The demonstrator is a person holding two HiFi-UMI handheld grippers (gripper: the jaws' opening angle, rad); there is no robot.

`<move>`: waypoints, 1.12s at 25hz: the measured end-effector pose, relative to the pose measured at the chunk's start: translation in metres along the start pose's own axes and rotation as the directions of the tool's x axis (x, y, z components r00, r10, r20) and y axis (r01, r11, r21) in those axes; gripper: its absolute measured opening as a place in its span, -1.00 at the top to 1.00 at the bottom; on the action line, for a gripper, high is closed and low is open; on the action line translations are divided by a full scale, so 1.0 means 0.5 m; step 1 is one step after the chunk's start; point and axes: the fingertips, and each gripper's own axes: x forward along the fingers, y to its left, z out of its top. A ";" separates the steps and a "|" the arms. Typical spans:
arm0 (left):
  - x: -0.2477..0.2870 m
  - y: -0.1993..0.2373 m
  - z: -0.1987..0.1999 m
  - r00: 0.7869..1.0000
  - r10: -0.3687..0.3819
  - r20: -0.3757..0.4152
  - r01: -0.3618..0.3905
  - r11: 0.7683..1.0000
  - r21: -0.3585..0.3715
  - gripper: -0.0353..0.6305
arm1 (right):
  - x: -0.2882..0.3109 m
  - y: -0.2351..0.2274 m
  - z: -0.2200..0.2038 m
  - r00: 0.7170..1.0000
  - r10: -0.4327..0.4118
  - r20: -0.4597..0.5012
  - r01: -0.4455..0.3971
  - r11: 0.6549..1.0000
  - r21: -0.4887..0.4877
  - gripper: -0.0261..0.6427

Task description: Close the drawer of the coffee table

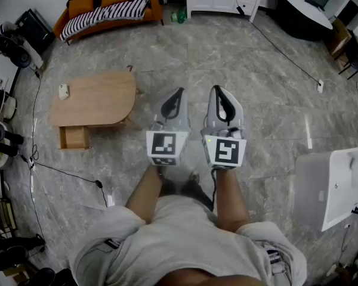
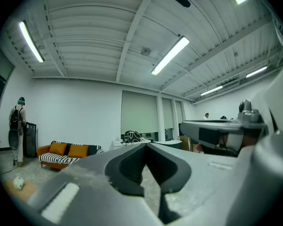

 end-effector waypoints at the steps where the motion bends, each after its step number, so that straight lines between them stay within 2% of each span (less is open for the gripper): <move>1: 0.003 0.003 -0.002 1.000 0.001 0.002 -0.001 1.000 0.000 0.83 | 0.008 0.000 -0.001 1.000 0.003 0.000 -0.003 1.000 -0.005 0.90; 8: 0.005 0.043 0.000 0.999 0.032 0.012 -0.032 0.999 0.008 0.83 | 0.062 0.036 0.008 0.998 0.056 0.021 -0.056 0.998 0.005 0.90; 12: -0.028 0.140 -0.003 0.995 0.102 0.013 -0.102 0.995 -0.006 0.83 | 0.104 0.127 0.011 0.992 0.123 0.031 -0.123 0.992 -0.011 0.90; 17: -0.083 0.266 -0.011 0.977 0.214 0.015 -0.214 0.977 -0.018 0.83 | 0.162 0.248 0.011 0.975 0.218 0.042 -0.220 0.975 0.043 0.90; 22: -0.188 0.410 -0.023 0.937 0.350 0.011 -0.350 0.937 -0.020 0.83 | 0.210 0.413 0.014 0.939 0.336 0.075 -0.342 0.937 0.072 0.90; 28: -0.328 0.578 -0.015 0.858 0.513 0.020 -0.514 0.858 0.000 0.83 | 0.248 0.636 0.048 0.858 0.500 0.122 -0.511 0.855 0.087 0.90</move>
